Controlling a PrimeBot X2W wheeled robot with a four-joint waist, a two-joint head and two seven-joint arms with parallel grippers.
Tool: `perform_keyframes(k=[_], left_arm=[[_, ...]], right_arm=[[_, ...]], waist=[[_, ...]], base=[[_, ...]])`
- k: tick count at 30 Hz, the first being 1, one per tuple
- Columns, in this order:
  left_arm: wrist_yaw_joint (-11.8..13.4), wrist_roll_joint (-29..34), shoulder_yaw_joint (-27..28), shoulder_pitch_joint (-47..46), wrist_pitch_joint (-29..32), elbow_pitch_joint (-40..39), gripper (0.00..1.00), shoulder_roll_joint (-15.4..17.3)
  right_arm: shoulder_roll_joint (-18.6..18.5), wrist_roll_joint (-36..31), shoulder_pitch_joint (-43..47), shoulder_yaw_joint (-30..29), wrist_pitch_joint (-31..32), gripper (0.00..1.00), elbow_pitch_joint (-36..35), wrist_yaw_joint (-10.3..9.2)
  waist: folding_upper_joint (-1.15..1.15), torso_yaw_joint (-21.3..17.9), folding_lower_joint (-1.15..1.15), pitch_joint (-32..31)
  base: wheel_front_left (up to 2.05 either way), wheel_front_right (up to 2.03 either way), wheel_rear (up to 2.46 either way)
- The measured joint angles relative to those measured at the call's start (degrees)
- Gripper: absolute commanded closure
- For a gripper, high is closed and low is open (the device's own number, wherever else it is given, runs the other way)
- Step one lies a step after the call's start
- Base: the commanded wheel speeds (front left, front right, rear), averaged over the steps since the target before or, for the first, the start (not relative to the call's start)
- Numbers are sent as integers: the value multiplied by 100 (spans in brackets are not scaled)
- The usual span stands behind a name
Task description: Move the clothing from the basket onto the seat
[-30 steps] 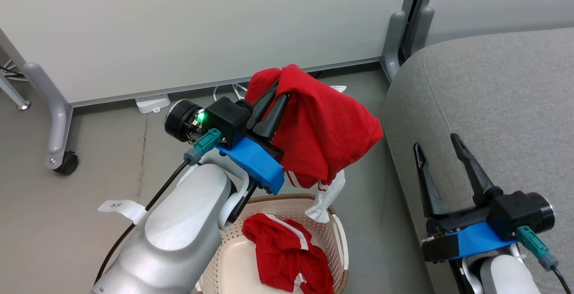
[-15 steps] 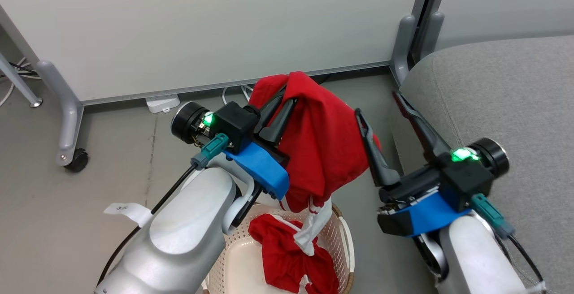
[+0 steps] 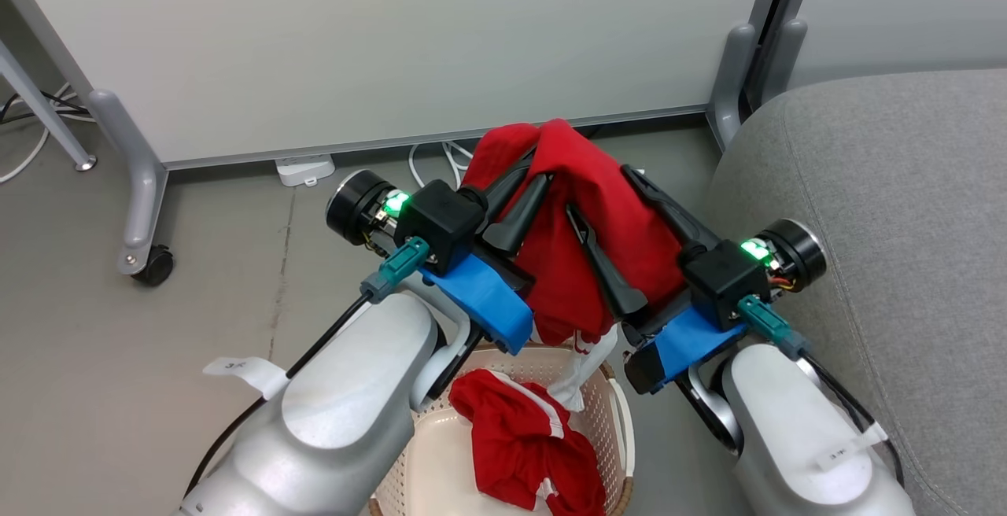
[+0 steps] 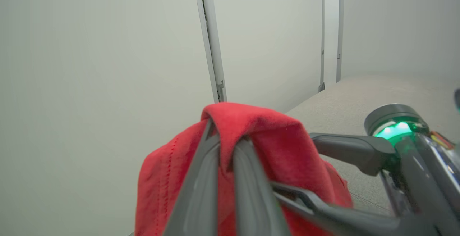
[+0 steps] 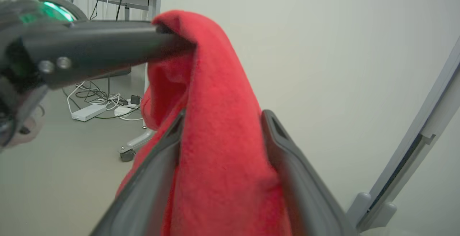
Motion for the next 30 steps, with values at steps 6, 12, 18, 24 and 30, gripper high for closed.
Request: perform_keyframes(k=[6,12,18,24,30], left_arm=[[1,22,-40,-7,0,-77,100,-22],[20,22,-56,-7,0,-105,100,-8],[44,22,-73,-5,0,-112,100,0],[51,22,-87,-5,0,-112,100,3],[52,22,-97,-5,-1,-118,100,31]], right_arm=[[11,32,-97,29,0,6,684,0],[43,171,-120,85,0,100,809,0],[47,226,-118,102,0,100,786,0],[55,269,-107,109,0,100,754,0],[57,286,-97,104,0,100,720,0]], waist=[[0,26,0,-10],[0,9,0,-12],[0,-9,0,-22],[0,-9,0,-20],[0,-16,0,-20]], base=[[0,0,0],[0,0,0],[0,0,0],[0,0,0],[0,0,0]])
